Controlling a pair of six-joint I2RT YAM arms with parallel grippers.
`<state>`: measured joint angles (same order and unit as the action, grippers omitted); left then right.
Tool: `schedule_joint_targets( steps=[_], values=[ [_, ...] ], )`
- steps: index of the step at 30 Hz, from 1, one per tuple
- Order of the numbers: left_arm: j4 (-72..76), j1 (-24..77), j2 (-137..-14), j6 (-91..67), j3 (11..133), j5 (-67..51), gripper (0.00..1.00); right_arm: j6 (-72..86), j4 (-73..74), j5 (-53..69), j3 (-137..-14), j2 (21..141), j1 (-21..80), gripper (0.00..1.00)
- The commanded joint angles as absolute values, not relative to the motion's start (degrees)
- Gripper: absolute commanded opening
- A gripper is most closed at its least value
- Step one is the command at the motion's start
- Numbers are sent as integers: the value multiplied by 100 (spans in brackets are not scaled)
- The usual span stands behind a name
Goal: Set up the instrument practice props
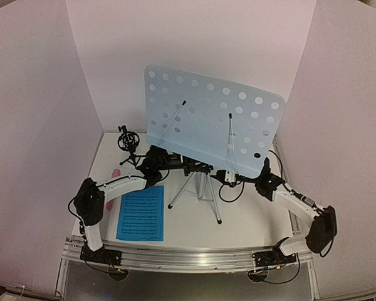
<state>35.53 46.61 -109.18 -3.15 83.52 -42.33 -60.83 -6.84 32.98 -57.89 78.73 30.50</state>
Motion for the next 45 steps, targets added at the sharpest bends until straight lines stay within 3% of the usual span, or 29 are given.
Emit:
schedule_joint_targets(
  steps=[1, 7, 14, 18, 26, 45],
  values=[
    [3512, 4642, -11172, 371, 8489, -4148, 0, -6263, -533, 3264, -6087, 8030, 3085, 41],
    [3544, 4641, -11184, 369, 8499, -4148, 0, -6294, -501, 3189, -6223, 8199, 3096, 29],
    [3550, 4640, -11174, 360, 8484, -4151, 0, -6185, -384, 3252, -6224, 8138, 3095, 0],
    [3546, 4632, -11176, 387, 8470, -4157, 0, -6000, 340, 3537, -6327, 8065, 3092, 0],
    [3499, 4632, -11140, 573, 8428, -4137, 0, -3671, 2698, 4409, -7562, 8696, 3077, 0],
    [3631, 4641, -11084, 789, 8261, -4092, 0, 1240, 2891, 6580, -8067, 9693, 2473, 0]
  ],
)
